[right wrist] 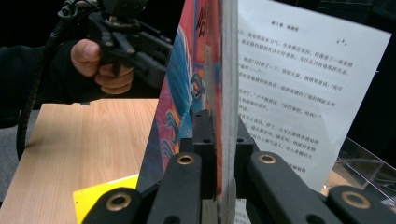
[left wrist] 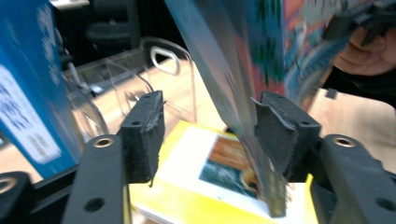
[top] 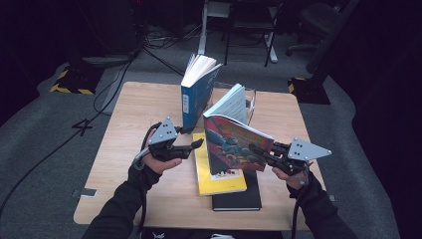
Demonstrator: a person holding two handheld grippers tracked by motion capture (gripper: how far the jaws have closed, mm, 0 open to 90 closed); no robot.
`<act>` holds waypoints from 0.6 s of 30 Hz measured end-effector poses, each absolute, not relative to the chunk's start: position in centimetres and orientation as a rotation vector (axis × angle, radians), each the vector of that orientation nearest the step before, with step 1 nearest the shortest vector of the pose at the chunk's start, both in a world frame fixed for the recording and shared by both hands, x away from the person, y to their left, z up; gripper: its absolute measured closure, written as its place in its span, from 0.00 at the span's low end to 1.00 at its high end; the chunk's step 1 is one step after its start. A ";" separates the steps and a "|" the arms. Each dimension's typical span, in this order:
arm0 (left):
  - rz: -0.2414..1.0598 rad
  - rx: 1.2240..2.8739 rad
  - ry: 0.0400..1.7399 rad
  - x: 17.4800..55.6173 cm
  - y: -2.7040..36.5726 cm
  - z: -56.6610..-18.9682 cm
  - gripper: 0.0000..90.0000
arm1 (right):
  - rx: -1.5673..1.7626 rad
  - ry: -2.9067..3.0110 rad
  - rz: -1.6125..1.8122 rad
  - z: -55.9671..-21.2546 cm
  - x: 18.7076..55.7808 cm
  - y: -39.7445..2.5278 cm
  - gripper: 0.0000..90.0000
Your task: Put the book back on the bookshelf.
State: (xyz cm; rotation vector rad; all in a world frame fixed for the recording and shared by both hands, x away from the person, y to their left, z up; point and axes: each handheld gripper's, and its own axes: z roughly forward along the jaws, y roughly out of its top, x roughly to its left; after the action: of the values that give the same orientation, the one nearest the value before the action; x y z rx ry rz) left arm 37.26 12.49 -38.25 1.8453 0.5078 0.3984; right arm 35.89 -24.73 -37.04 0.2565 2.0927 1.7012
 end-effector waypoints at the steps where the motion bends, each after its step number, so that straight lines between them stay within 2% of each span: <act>1: 0.385 1.855 0.505 37.0 12.2 -38.8 0.43 | 0.260 2.091 1.701 -37.1 35.8 -24.8 0.96; 10: 0.300 1.954 0.485 36.5 9.0 -41.9 0.40 | 0.257 2.096 1.690 -37.4 35.1 -25.6 0.96; 18: 0.281 1.940 0.406 36.6 5.6 -42.4 0.51 | 0.266 2.104 1.691 -37.9 34.5 -26.6 0.96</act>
State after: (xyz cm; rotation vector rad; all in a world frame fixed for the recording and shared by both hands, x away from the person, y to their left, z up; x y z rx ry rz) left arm 36.56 5.60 -42.39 1.9398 0.4060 0.2810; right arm 34.45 -26.60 -37.88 0.2663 2.1036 1.6908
